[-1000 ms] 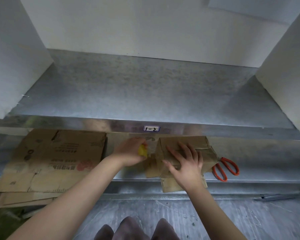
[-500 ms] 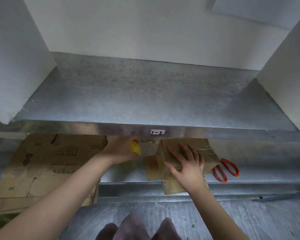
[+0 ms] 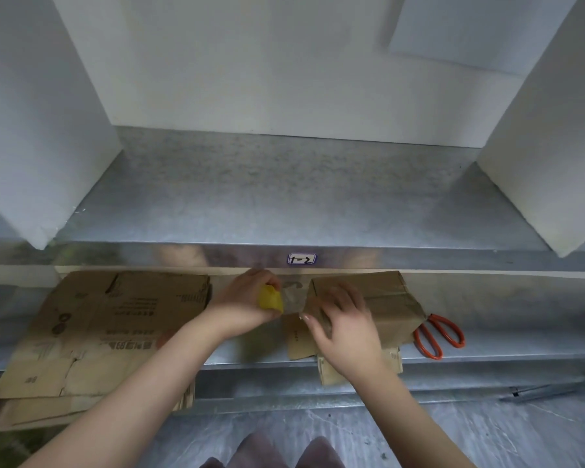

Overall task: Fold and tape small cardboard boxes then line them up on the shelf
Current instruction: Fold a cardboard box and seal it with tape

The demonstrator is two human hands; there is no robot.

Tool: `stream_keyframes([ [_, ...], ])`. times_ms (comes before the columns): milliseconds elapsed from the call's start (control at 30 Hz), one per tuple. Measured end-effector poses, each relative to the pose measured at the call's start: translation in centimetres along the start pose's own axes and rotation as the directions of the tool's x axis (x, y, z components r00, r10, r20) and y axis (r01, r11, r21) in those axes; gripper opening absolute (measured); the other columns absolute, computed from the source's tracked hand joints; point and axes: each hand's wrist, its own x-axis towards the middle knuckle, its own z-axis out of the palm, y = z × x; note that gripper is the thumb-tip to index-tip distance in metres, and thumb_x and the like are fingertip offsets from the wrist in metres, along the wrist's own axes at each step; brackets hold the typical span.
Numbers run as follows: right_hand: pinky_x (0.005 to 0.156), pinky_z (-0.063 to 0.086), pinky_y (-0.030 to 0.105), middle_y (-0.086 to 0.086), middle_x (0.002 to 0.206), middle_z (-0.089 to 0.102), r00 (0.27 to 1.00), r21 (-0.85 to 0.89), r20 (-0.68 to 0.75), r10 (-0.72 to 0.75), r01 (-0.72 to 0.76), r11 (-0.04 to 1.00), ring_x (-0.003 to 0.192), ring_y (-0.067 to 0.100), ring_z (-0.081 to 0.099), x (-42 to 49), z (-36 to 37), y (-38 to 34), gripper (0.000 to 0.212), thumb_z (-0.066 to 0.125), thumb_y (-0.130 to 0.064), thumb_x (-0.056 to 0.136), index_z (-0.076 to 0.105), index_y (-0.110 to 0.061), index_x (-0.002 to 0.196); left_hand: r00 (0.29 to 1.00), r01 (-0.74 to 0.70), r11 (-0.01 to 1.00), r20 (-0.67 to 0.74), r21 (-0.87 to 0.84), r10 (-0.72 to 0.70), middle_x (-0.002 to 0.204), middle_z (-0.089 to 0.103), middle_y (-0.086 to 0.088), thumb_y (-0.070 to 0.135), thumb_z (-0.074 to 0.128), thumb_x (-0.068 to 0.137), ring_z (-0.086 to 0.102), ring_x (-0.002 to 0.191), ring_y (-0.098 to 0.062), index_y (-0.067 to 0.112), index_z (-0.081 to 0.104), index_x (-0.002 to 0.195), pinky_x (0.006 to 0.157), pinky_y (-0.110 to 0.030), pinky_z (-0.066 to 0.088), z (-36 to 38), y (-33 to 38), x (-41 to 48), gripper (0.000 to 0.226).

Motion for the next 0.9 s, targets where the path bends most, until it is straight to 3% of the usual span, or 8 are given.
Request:
stream_keyframes([
  [100, 0.084, 0.049, 0.034, 0.0, 0.103, 0.068, 0.999, 0.133, 0.038, 0.037, -0.042, 0.99, 0.109, 0.026, 0.055, 0.7, 0.1, -2.5, 0.03, 0.065, -0.043, 0.086, 0.073, -0.02, 0.103, 0.998, -0.051, 0.998, -0.039, 0.047, 0.053, 0.114, 0.055, 0.012, 0.033, 0.072, 0.074, 0.056, 0.104, -0.015, 0.031, 0.057, 0.104, 0.085, -0.03, 0.045, 0.2, 0.5, -0.7, 0.034],
  [200, 0.08, 0.048, 0.03, -0.001, 0.101, 0.071, 0.975, 0.346, 0.165, 0.149, -0.199, 0.917, 0.099, 0.023, 0.063, 1.3, 0.4, -4.6, 0.031, 0.068, -0.04, 0.085, 0.069, -0.019, 0.108, 0.99, -0.086, 0.994, -0.105, 0.071, 0.093, 0.11, 0.058, 0.007, 0.022, 0.066, 0.073, 0.059, 0.101, -0.02, 0.024, 0.06, 0.105, 0.08, -0.031, 0.047, 0.7, 0.5, -1.7, 0.032],
  [333, 0.081, 0.049, 0.026, 0.0, 0.101, 0.073, 0.939, 0.461, 0.295, 0.177, -0.302, 0.834, 0.096, 0.019, 0.067, 1.1, 1.3, -6.3, 0.033, 0.072, -0.041, 0.084, 0.067, -0.018, 0.107, 0.982, -0.086, 0.991, -0.158, 0.102, 0.101, 0.108, 0.058, 0.006, 0.024, 0.062, 0.077, 0.06, 0.095, -0.021, 0.023, 0.06, 0.104, 0.072, -0.03, 0.049, 1.3, 0.2, -3.0, 0.027],
  [500, 0.08, 0.043, 0.002, -0.008, 0.109, 0.072, 0.908, 0.643, 0.401, 0.122, -0.374, 0.668, 0.094, -0.007, 0.064, -0.7, 2.4, -7.0, 0.044, 0.078, -0.042, 0.078, 0.066, -0.021, 0.115, 0.989, -0.036, 0.993, -0.136, 0.109, 0.051, 0.108, 0.057, 0.005, 0.029, 0.058, 0.08, 0.061, 0.094, -0.021, 0.024, 0.059, 0.102, 0.072, -0.033, 0.051, 1.0, -1.1, -4.3, 0.023],
  [633, 0.082, 0.042, 0.003, -0.02, 0.104, 0.066, 0.9, 0.688, 0.424, 0.106, -0.396, 0.608, 0.096, -0.016, 0.06, -1.3, 2.7, -6.9, 0.041, 0.081, -0.039, 0.077, 0.06, -0.03, 0.111, 0.995, -0.027, 0.993, -0.096, 0.113, 0.038, 0.11, 0.057, 0.007, 0.032, 0.06, 0.08, 0.062, 0.095, -0.019, 0.028, 0.059, 0.106, 0.075, -0.032, 0.051, 0.9, -1.4, -4.7, 0.026],
  [767, 0.086, 0.047, 0.011, -0.013, 0.108, 0.068, 0.908, 0.69, 0.395, 0.139, -0.393, 0.608, 0.1, -0.006, 0.063, -1.7, 3.4, -6.5, 0.033, 0.078, -0.038, 0.081, 0.06, -0.028, 0.107, 0.996, -0.019, 0.994, -0.081, 0.103, 0.028, 0.114, 0.057, 0.006, 0.037, 0.062, 0.077, 0.062, 0.098, -0.019, 0.028, 0.059, 0.111, 0.078, -0.034, 0.052, 0.8, -1.3, -4.8, 0.036],
  [900, 0.081, 0.054, 0.02, -0.009, 0.096, 0.073, 0.905, 0.69, 0.348, 0.245, -0.424, 0.587, 0.086, -0.002, 0.068, -1.7, 4.2, -6.2, 0.019, 0.074, -0.033, 0.085, 0.067, -0.022, 0.1, 0.996, -0.064, 0.994, -0.058, 0.092, 0.07, 0.117, 0.058, 0.006, 0.035, 0.069, 0.075, 0.061, 0.104, -0.019, 0.026, 0.059, 0.118, 0.082, -0.034, 0.05, 1.0, -1.0, -4.9, 0.044],
])
